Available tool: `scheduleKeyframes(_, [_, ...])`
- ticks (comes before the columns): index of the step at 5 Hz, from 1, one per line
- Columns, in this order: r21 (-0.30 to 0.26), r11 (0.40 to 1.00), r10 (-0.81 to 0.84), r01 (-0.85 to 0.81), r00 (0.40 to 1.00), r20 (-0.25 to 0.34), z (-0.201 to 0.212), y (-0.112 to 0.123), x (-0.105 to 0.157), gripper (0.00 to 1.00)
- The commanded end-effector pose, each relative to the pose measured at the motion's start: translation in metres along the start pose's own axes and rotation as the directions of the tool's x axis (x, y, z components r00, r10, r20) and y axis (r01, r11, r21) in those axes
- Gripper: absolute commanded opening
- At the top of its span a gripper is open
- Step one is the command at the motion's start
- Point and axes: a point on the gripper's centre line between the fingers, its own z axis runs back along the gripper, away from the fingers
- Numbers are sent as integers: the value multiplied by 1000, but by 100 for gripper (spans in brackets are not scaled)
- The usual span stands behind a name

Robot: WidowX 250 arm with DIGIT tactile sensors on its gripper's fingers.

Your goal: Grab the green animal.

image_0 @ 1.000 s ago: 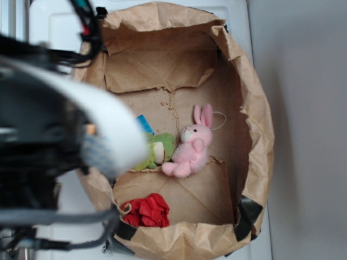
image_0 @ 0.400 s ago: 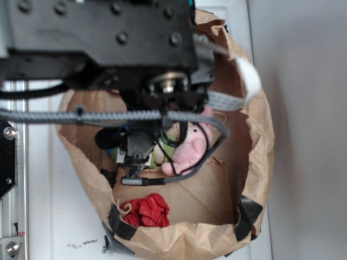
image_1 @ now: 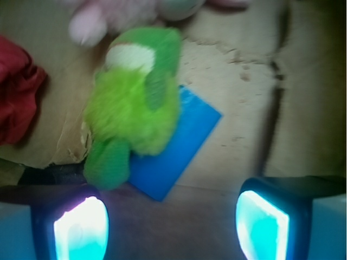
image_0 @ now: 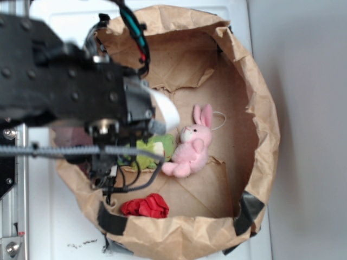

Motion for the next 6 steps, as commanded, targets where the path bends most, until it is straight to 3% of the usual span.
scheduleKeyframes(1, [-32,999,-26,26,1000,1,-21,-13,5,100])
scheduleKeyframes(3, [-77,996,-38,40,999,26,-3,-11,9,100])
scheduleKeyframes(6, [-77,996,-38,40,999,26,-3,-11,9,100])
